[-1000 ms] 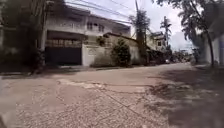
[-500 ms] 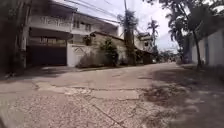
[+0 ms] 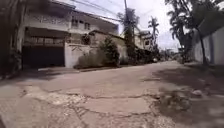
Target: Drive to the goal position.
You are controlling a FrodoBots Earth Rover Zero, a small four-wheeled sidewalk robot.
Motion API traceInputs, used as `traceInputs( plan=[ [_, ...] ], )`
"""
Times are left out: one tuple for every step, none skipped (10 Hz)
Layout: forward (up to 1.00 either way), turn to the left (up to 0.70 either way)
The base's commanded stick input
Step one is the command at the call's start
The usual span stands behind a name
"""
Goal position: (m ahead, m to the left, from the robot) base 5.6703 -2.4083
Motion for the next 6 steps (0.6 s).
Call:
traceInputs(
  plan=[
    [1.00,0.00],
    [1.00,0.00],
    [1.00,0.00],
    [1.00,-0.01],
    [1.00,-0.24],
    [1.00,-0.39]
  ],
)
